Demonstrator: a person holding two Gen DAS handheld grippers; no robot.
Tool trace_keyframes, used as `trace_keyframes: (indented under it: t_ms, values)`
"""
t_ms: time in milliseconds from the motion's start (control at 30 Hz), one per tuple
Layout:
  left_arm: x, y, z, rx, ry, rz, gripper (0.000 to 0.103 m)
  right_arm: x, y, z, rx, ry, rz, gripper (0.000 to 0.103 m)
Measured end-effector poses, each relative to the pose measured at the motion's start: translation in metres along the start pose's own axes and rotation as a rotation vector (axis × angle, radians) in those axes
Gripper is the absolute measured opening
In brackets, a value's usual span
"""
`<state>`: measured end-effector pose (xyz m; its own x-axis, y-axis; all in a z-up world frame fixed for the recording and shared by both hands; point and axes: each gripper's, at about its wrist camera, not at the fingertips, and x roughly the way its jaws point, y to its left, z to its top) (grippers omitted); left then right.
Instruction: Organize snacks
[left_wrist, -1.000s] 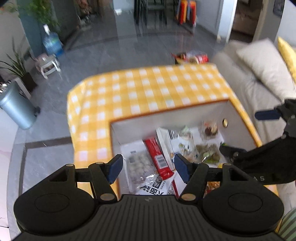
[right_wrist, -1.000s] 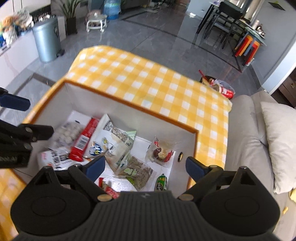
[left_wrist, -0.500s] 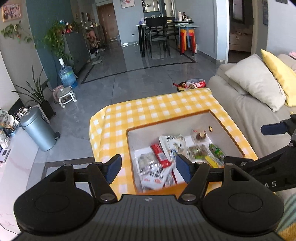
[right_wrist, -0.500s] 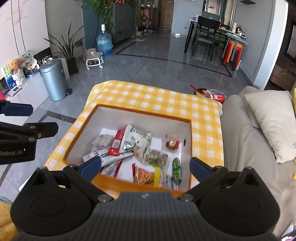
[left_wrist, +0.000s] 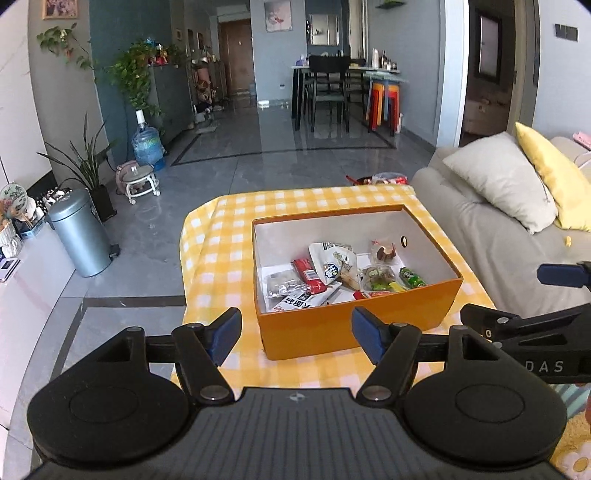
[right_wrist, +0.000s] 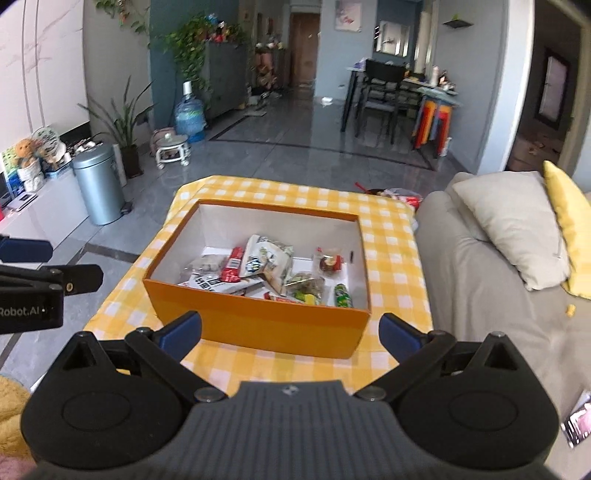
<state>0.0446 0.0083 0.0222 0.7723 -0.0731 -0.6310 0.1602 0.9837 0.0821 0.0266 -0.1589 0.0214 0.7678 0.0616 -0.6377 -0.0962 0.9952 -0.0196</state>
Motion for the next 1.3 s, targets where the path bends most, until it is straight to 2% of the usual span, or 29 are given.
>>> trace_keyframes:
  t_ms: [133,300,733,1300]
  values:
    - [-0.001,-0.006,-0.009,0.011,-0.028,0.033,0.084,-0.007,0.0,-0.016,0.034,-0.049,-0.017,0.099]
    - [0.006,-0.015,-0.016,0.013,-0.037,0.018,0.084,-0.006,-0.002,-0.026,0.069,-0.083,-0.032,0.099]
    - [0.026,-0.016,-0.023,-0.025,0.041,0.038,0.086,0.012,0.004,-0.027,0.065,-0.084,-0.034,0.099]
    - [0.028,-0.017,-0.024,-0.022,0.063,0.048,0.086,0.014,0.001,-0.027,0.071,-0.076,-0.04,0.099]
